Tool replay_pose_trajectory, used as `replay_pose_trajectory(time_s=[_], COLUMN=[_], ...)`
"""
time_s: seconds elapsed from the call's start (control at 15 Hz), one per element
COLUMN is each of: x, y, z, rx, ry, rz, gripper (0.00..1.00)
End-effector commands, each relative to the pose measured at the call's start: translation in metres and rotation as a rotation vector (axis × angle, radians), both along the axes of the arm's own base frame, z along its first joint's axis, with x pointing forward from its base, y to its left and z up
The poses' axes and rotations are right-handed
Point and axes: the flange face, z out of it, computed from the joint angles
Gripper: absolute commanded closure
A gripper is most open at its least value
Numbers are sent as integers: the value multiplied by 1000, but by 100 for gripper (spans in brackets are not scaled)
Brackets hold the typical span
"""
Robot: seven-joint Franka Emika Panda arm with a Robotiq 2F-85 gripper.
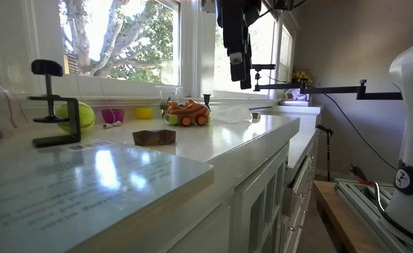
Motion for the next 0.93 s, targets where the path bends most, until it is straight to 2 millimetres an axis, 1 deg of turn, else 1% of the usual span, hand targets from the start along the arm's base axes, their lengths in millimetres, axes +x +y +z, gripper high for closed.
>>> replay_pose_trajectory(time_s=[0.0, 0.87], x=[0, 1], y=[0, -2], z=[1, 0], rx=[0, -11], ry=[0, -4], rz=[0, -8], gripper=[0, 0])
